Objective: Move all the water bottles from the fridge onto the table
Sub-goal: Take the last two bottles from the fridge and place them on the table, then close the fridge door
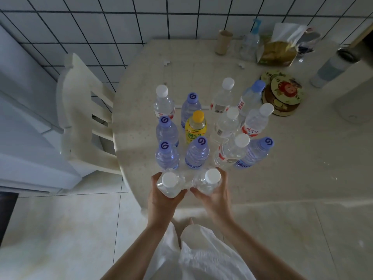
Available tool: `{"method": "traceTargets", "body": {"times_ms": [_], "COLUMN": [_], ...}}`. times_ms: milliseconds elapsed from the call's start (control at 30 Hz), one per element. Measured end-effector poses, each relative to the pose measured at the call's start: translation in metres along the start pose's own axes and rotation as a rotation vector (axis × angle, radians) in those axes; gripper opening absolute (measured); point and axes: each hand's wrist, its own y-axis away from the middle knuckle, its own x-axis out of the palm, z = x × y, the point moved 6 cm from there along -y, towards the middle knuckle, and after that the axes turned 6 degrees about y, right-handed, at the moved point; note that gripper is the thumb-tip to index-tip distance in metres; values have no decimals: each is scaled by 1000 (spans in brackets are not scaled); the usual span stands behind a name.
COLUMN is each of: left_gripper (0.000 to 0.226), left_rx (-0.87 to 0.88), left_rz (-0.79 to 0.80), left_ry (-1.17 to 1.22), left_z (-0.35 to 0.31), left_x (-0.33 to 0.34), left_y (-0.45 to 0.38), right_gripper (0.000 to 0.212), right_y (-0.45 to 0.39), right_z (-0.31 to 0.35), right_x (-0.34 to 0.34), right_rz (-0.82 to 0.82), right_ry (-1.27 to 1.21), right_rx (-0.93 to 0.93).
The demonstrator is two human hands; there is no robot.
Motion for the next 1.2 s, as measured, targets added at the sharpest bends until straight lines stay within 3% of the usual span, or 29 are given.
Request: {"method": "traceTargets", "body": {"times_ms": [367,500,667,1000,1200], "left_gripper": [79,71,65,60,42], "left_rx": [16,-5,89,403,748], "left_rz": [126,139,204,291,229], "left_ry": [-56,-86,-142,-423,-539], "left_z": [11,14,8,-17,-41], "left_x": [-3,-12,-32,-99,-169], "left_y": [1,8,9,36,62], "right_gripper": [79,68,61,47,38], "right_y": [3,12,40,89,127], "right_z": [-13,-23,-29,38,122], "right_x": [1,-1,-1,18,46], "right_rz": [47,95,202,144,56], "right_ry": [99,176,331,323,206], "right_rx": [38,66,72,-61,-210]}}
